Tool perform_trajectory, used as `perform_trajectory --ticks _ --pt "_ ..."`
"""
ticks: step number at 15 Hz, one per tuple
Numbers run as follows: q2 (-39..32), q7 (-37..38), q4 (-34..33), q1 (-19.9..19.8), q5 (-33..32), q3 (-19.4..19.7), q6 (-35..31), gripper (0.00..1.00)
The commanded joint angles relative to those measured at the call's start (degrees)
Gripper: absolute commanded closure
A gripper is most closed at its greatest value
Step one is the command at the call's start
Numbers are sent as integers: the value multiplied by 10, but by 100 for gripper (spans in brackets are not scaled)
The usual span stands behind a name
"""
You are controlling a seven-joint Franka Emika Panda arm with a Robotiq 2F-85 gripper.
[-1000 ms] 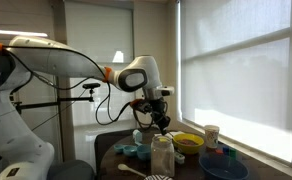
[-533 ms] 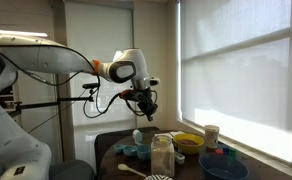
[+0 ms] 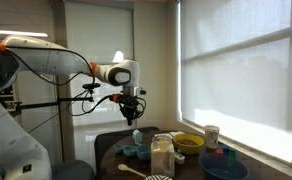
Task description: Pick up three pinches of sugar from the sugar jar and put each pinch into a different blue scoop of the three blue scoops on the table
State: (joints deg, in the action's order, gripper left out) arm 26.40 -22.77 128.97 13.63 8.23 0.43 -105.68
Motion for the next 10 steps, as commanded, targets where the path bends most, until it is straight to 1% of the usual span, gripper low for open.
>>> perform_trajectory --ticks 1,2,4,7,8,10 --pt "-30 -32 -4 10 12 -19 28 99" --pt "-15 -15 -1 -1 4 -20 18 97" --pt "-28 -19 -1 1 4 -27 19 97" --pt "-32 -23 -1 1 4 -27 19 97" --pt "-32 -23 -1 1 4 -27 19 99" --pt "-36 -43 8 11 13 -31 20 99"
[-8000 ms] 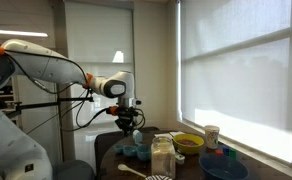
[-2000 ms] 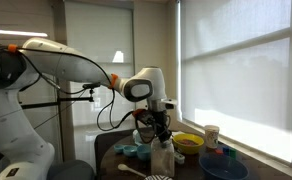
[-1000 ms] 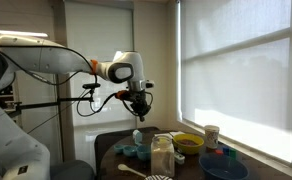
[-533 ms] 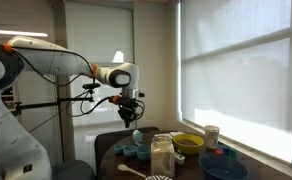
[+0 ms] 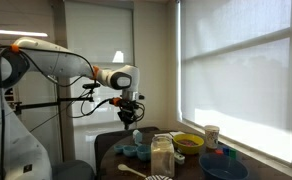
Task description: Pick up three pinches of sugar from the sugar jar and put each pinch into a different blue scoop of the three blue scoops on the table
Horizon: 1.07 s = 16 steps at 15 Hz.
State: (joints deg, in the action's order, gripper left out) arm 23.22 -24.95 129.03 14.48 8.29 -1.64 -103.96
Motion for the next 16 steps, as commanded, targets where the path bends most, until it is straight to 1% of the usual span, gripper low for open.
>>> perform_trajectory --ticks 1,7,10,16 --pt "-8 -38 12 10 17 -12 7 99" --pt "-29 -89 40 30 9 -36 9 99" --pt "-43 -98 55 30 -1 -49 -5 99" --pt "-55 -100 66 24 -1 -57 -30 99"
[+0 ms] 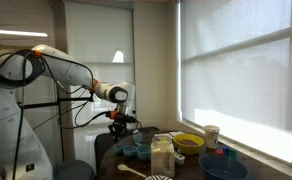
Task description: Pick up three pinches of sugar from the sugar jar and put each pinch into a different blue scoop of the three blue scoops on the table
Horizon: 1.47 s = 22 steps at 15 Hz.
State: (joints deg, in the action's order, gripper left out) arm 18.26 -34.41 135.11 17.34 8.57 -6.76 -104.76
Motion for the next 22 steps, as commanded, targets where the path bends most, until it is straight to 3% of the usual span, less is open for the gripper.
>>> perform_trajectory --ticks 1,9,10,11,16,21,22 --pt "-7 -3 6 -5 -7 -6 -28 99" --pt "-11 -3 19 -4 -6 -7 -77 99" --pt "-10 -3 19 -3 -5 -7 -78 78" --pt "-10 -3 19 -3 -4 -6 -79 70" --pt "-3 -4 17 -5 -4 -4 -80 36" --pt "56 0 0 -14 4 13 -41 1" --pt "75 4 -7 -17 2 18 -29 0"
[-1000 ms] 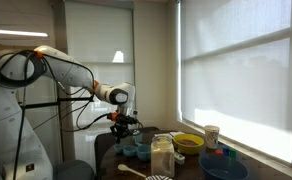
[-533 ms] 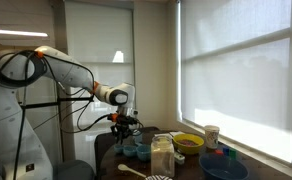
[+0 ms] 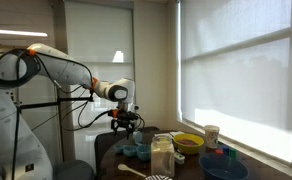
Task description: Pick up three pinches of sugar from the sugar jar and put each pinch into a different blue scoop of the three blue scoops on the table
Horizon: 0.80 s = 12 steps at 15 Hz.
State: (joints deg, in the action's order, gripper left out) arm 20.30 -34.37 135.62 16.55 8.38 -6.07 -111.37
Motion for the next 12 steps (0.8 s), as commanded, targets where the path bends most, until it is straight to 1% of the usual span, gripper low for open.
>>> perform_trajectory --ticks 1,4,8,12 --pt "71 7 -19 -12 3 18 52 0" --pt "127 29 -37 -27 -4 35 87 0" --pt "179 115 -60 -68 -17 53 127 0" --pt "208 204 -71 -112 -51 45 136 0"
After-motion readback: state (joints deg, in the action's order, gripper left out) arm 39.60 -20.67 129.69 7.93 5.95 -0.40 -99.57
